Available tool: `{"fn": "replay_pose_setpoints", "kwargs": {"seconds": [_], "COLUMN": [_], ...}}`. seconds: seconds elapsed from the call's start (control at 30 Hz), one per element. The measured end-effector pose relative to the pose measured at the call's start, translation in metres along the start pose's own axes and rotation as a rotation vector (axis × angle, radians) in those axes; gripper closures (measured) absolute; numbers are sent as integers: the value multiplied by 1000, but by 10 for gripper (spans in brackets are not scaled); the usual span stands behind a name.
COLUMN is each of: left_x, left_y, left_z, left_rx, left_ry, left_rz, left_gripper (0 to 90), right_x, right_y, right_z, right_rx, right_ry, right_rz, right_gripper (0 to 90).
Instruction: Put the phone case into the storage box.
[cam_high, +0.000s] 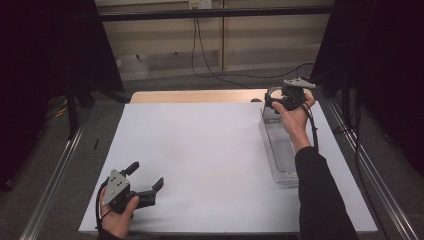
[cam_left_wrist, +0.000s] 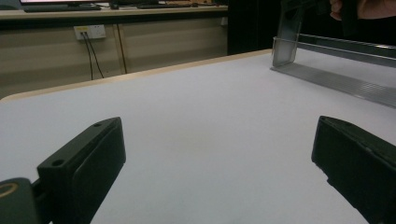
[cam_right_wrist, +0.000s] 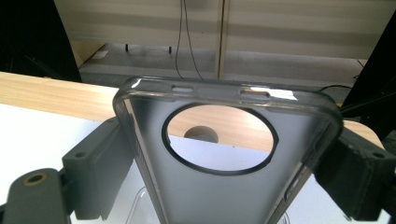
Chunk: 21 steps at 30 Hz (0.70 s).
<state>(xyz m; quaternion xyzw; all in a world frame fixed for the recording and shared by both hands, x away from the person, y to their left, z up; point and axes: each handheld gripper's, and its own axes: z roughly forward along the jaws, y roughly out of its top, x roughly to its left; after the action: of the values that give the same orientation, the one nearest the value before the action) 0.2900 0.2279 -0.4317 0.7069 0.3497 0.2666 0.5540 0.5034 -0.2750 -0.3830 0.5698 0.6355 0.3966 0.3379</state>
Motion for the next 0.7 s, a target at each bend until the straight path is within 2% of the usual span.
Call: {"fn": "replay_pose_setpoints", "kwargs": {"seconds": [0.07, 0.27, 0.53, 0.63, 0.7], "left_x": [0, 0, 0, 0, 0], "left_y": [-1, -1, -1, -1, -1], "left_z": [0, 0, 0, 0, 0], "left_rx": [-3, 1, 0, 1, 3], "left_ry": [3, 2, 1, 3, 1], "left_rz": [-11, -5, -2, -2, 1], "left_gripper": [29, 29, 29, 29, 29], "right_x": [0, -1, -1, -1, -2], "right_y": [0, -3, -4, -4, -4], "right_z": [1, 4, 7, 6, 5], "right_rx": [0, 14, 6, 4, 2], "right_ry": [0, 5, 14, 29, 20], "right_rz": [3, 10, -3, 15, 18], "right_gripper": [110, 108, 102, 50, 23]}}
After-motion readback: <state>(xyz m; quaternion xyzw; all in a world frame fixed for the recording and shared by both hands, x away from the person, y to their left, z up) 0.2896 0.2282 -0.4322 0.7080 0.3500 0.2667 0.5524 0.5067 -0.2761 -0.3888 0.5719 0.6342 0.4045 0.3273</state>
